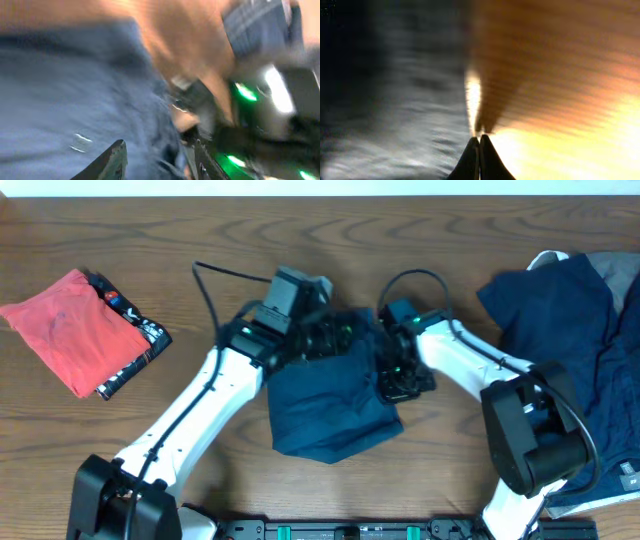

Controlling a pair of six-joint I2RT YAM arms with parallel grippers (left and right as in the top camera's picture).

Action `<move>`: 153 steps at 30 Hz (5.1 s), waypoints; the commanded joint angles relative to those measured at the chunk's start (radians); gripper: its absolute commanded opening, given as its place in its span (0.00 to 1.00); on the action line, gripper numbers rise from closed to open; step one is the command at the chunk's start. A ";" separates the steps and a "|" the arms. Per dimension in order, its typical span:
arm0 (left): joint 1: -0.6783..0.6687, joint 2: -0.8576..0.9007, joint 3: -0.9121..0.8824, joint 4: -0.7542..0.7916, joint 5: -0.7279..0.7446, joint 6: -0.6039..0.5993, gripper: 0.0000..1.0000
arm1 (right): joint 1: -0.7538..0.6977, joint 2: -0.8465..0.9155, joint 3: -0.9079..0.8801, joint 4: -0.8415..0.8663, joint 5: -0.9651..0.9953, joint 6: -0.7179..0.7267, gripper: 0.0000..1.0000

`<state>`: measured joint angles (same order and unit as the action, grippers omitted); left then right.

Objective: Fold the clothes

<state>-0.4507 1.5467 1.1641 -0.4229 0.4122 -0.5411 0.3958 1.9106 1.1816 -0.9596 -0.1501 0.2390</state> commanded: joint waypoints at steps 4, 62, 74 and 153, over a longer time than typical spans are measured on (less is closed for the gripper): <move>0.083 0.003 0.026 0.057 -0.294 0.117 0.46 | -0.144 -0.171 0.200 -0.085 0.064 0.050 0.09; 0.192 0.214 0.011 -0.502 -0.093 0.096 0.98 | -0.028 -0.276 -0.416 0.705 -0.067 0.130 0.33; 0.180 0.371 -0.033 -0.363 -0.082 0.101 0.98 | -0.028 -0.276 -0.416 0.697 -0.067 0.130 0.33; 1.223 -0.016 0.082 -0.294 -0.399 0.032 0.42 | -0.168 -0.603 -0.386 0.468 -0.063 0.051 0.38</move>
<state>0.7345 1.5410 1.2266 -0.6895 0.0235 -0.4103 0.2379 1.3174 0.7776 -0.4900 -0.2249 0.3027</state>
